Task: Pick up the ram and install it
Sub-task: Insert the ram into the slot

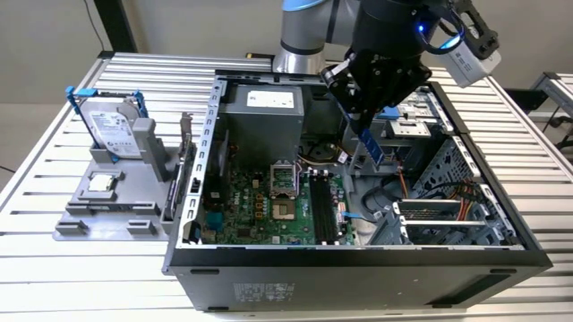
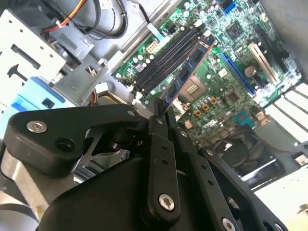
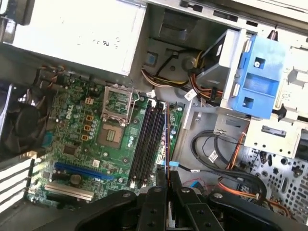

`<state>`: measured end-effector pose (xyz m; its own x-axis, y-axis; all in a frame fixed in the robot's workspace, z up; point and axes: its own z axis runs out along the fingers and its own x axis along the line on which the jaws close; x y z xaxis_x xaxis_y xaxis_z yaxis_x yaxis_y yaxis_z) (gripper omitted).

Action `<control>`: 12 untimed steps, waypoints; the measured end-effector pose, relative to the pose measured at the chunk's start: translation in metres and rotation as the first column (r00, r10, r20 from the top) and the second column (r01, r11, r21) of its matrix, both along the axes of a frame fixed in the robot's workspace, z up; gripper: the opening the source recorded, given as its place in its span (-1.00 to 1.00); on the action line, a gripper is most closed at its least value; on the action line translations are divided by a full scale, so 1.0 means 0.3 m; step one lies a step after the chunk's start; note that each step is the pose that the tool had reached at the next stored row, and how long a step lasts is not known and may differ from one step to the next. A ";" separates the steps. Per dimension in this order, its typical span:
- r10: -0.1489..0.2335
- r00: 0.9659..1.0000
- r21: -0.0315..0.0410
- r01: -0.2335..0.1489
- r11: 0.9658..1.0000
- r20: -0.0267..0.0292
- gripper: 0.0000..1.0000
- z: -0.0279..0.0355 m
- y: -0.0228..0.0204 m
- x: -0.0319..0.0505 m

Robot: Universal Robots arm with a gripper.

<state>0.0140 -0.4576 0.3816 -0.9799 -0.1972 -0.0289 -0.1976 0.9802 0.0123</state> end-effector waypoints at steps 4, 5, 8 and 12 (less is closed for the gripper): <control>-0.064 0.998 0.000 0.064 0.998 0.000 -1.00 0.000 0.000 0.000; -0.077 0.997 0.000 0.077 0.997 0.000 -1.00 0.000 0.000 0.000; -0.107 0.994 0.000 0.107 0.994 0.000 -1.00 0.000 0.000 0.000; -0.110 0.994 0.000 0.110 0.994 0.000 -1.00 0.000 0.000 0.000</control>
